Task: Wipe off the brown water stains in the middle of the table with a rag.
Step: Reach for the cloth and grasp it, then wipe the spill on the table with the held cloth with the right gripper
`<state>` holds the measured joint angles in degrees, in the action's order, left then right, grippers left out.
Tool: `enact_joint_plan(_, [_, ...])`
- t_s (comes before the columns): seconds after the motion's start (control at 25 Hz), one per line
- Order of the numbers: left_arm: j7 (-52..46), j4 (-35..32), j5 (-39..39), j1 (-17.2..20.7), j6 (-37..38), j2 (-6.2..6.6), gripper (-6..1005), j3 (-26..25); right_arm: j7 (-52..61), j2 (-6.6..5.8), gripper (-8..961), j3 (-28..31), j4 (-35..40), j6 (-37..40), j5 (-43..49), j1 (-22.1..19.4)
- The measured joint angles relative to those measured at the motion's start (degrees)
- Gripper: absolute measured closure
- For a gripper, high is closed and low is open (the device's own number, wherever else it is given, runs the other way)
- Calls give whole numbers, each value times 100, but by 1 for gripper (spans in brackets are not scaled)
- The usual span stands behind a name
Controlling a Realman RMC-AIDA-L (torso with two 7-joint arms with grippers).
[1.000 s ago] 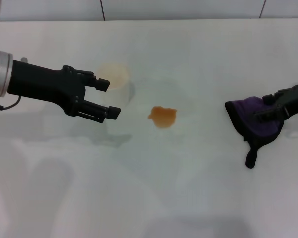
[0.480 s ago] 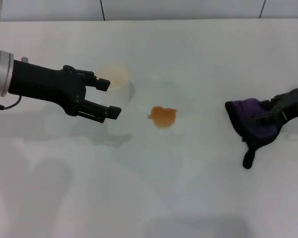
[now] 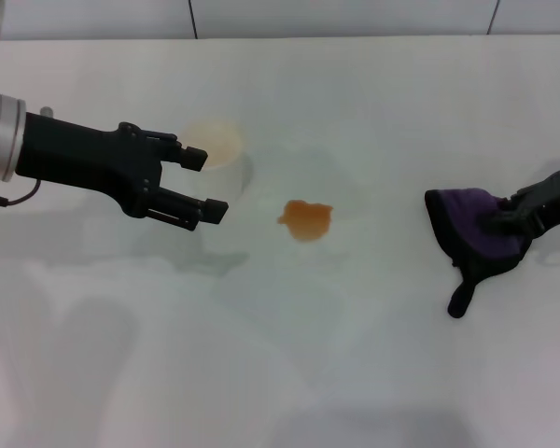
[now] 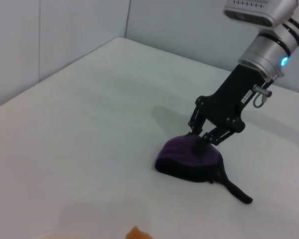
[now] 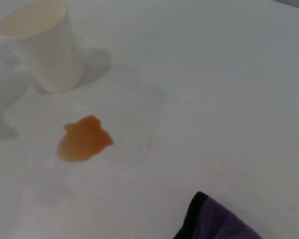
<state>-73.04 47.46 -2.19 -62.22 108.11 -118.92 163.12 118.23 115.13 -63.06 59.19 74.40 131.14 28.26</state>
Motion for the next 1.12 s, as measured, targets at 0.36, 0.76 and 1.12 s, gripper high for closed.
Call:
enact_joint_plan(0.36, [0,0,0,0,0,0,115,0,-7,0,797,-9,95,166,-34,44])
enact_joint_plan(0.76, [19,-5,7,0,-3,0,115,0,27,17,852,-426,259,294,-336,152])
enact_joint_plan(1.12, [79,-9,10,3,-9,1,115,0,416,31,853,-1137,172,280,-402,770])
